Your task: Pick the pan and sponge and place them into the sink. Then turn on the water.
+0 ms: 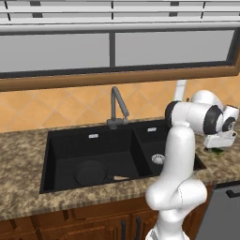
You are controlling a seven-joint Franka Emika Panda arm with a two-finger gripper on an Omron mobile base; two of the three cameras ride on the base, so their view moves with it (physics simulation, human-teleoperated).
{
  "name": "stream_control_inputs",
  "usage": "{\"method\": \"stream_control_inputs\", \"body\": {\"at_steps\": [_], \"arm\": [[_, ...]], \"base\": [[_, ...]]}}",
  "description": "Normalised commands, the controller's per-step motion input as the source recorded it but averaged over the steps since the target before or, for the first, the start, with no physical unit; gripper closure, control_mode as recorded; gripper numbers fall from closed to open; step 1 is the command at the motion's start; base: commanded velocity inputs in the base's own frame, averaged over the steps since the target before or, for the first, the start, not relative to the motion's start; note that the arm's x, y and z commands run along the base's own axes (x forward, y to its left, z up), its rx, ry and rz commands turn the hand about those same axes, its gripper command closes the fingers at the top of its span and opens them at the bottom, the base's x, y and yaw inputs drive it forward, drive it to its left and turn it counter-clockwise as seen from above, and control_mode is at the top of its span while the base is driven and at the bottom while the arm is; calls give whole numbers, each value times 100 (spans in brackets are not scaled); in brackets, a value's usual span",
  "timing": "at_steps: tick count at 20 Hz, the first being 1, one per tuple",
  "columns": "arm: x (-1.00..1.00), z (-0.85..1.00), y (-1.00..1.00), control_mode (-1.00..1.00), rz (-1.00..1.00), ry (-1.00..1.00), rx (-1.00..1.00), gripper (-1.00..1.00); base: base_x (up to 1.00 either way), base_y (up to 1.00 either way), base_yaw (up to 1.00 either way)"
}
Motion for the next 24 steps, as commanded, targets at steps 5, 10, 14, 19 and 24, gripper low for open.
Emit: {"method": "stream_control_inputs", "body": {"at_steps": [5,10,14,19,24], "arm": [[-64,29,66,-100,7,-6,0,100],[-78,34,98,-100,10,-12,-3,100],[-62,29,100,-100,14,-18,-18,100],[-17,53,100,-100,12,-8,-14,100],[0,50,100,-100,15,0,-2,100]], "base": [[0,0,0],[0,0,0],[0,0,0],[0,0,0],[0,0,0]]}}
